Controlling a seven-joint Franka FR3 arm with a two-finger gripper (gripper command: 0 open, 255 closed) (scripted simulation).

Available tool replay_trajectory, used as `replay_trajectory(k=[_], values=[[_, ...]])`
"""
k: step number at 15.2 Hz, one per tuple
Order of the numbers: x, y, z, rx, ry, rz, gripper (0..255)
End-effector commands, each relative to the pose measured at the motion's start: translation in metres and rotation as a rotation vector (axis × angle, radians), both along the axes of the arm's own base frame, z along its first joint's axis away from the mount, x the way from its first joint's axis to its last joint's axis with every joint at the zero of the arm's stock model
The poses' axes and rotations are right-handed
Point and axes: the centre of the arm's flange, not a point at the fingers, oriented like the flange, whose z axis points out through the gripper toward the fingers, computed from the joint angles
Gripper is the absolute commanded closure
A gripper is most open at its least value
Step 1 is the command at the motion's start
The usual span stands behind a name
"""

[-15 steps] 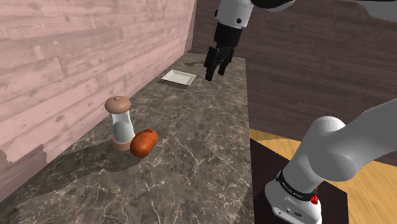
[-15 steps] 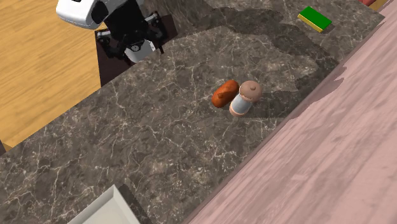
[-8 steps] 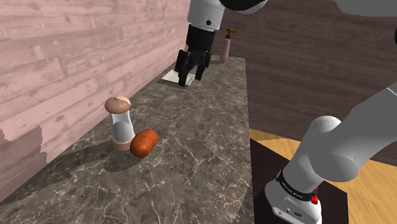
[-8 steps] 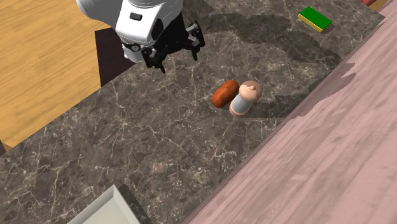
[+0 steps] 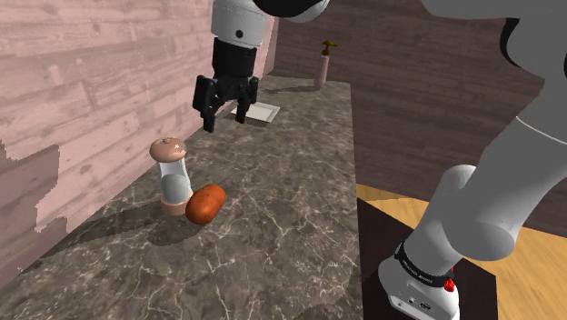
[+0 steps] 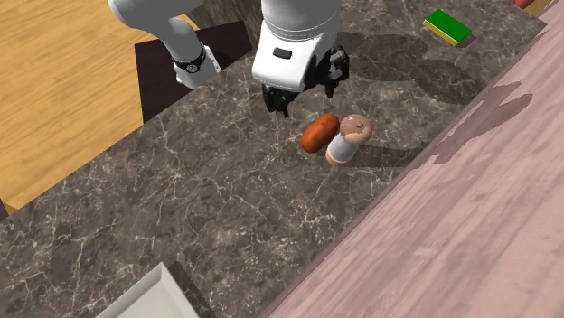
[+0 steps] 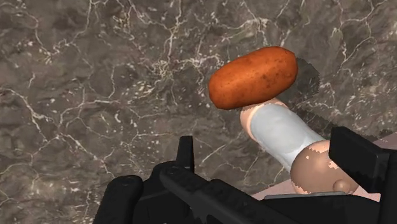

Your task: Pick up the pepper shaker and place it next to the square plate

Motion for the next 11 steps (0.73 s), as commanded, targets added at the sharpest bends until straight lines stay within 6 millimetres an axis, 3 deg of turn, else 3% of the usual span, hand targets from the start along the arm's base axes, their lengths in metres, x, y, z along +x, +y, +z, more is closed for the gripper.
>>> replay_trajectory(k=[1,6,11], values=[[0.014,0.022,-0.005,0.011,0.003,0.002,0],[0.045,0.077,-0.013,0.036,0.011,0.008,0],[0.048,0.086,-0.034,0.039,0.012,0.009,0]])
